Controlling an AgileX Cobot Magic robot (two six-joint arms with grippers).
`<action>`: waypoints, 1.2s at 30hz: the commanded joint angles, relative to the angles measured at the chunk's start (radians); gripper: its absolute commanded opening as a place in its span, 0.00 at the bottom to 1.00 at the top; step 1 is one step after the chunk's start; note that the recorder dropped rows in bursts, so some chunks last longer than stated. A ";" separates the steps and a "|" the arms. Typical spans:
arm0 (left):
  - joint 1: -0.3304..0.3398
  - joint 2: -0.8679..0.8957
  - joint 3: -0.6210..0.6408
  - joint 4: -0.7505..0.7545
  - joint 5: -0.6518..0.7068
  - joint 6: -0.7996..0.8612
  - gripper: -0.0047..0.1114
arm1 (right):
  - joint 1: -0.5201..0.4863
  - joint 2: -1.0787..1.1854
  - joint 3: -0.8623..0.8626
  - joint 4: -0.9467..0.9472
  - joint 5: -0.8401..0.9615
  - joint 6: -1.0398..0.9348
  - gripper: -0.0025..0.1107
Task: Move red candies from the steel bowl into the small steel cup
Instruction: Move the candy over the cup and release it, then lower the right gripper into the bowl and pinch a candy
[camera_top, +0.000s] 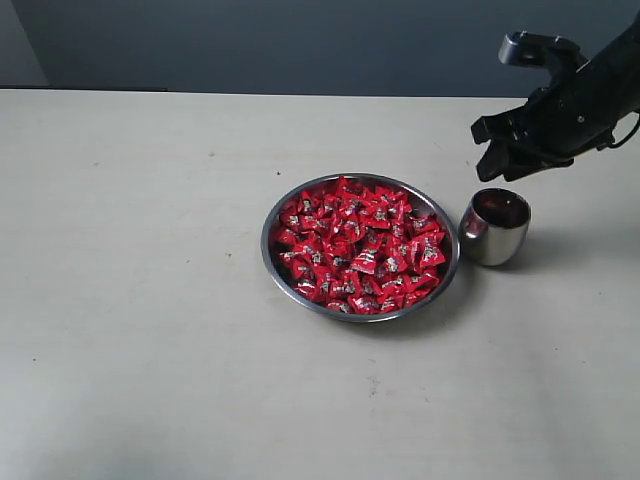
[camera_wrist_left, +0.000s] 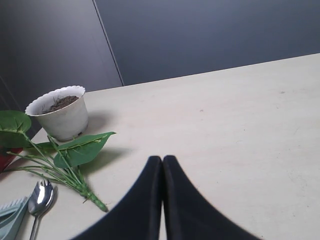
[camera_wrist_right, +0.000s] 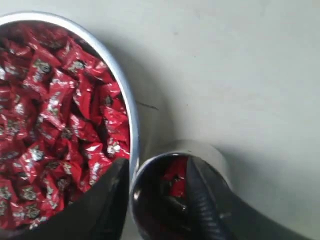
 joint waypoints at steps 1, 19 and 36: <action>-0.003 -0.004 0.004 0.005 -0.011 -0.004 0.04 | 0.033 -0.042 -0.003 0.065 0.023 -0.027 0.35; -0.003 -0.004 0.004 0.005 -0.011 -0.004 0.04 | 0.348 0.066 -0.003 -0.069 -0.045 -0.019 0.35; -0.003 -0.004 0.004 0.005 -0.011 -0.004 0.04 | 0.355 0.176 -0.003 -0.119 -0.040 0.048 0.21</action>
